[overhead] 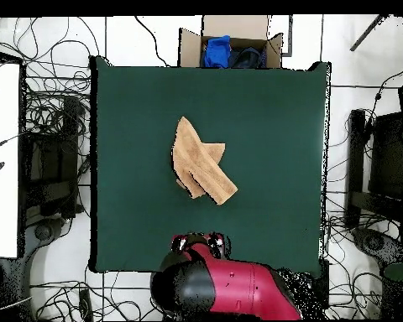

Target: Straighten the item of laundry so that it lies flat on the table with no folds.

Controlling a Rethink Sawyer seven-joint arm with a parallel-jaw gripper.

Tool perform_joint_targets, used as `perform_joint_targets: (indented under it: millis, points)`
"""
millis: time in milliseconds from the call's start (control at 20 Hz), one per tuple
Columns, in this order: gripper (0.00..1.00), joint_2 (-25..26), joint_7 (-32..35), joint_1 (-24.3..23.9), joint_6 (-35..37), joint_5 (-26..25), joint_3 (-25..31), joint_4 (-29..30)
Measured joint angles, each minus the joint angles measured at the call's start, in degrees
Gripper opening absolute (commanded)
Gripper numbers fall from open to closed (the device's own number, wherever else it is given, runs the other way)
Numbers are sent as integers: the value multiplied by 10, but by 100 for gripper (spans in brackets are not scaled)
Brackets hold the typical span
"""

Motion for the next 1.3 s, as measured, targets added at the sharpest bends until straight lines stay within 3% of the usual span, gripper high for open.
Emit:
perform_joint_targets:
  millis: [400,1300]
  points:
    - [100,87,0,-1,-114,-47,-26,0]
    - [100,207,0,-23,-150,-65,-40,-6]
